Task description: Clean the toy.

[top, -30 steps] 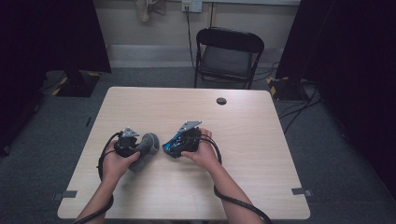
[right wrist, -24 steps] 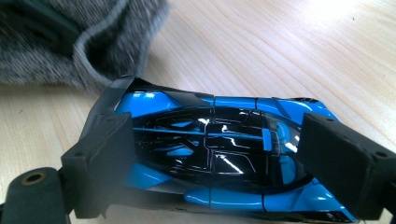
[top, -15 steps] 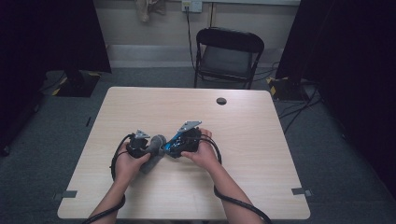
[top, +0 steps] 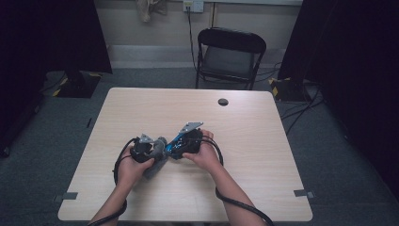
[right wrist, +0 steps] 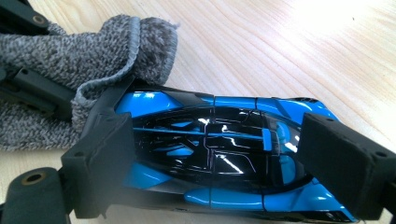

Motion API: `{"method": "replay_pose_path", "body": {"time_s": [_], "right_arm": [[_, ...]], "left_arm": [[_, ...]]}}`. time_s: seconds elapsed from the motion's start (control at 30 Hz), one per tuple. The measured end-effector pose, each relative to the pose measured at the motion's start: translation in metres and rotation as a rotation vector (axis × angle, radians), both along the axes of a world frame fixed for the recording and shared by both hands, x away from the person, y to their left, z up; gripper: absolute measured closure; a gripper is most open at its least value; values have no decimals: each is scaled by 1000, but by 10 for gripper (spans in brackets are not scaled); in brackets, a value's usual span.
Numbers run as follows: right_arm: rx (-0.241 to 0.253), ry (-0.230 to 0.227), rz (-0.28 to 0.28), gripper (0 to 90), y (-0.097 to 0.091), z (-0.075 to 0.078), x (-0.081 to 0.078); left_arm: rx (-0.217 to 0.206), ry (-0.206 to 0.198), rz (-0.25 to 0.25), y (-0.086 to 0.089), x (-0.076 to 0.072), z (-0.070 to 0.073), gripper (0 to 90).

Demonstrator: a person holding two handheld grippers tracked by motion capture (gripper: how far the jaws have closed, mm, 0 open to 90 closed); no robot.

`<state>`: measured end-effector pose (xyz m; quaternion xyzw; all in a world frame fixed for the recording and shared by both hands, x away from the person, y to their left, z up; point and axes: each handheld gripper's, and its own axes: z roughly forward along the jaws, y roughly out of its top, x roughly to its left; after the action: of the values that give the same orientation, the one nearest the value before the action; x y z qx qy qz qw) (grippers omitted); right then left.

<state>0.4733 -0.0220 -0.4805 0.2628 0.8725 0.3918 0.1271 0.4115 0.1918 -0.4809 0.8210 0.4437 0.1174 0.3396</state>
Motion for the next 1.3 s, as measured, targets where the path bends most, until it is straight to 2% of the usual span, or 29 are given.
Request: {"method": "replay_pose_path", "body": {"time_s": [0.3, 0.57, 0.73, 1.07, 1.3], "right_arm": [[-1, 0, 0, 109, 0, 0, 0], [-4, 1, -1, 109, 0, 0, 0], [-7, 2, -1, 109, 1, 1, 0], [-10, 5, -1, 109, 1, 1, 0], [-4, 1, -2, 110, 1, 0, 0]], "left_arm": [[9, 11, -13, -3, -6, 1, 682], [-6, 24, -31, -7, -13, 1, 684], [8, 25, -55, -11, -16, 2, 684], [11, 34, -80, -17, -21, 3, 685], [13, 37, -80, -17, -24, 4, 685]]}}
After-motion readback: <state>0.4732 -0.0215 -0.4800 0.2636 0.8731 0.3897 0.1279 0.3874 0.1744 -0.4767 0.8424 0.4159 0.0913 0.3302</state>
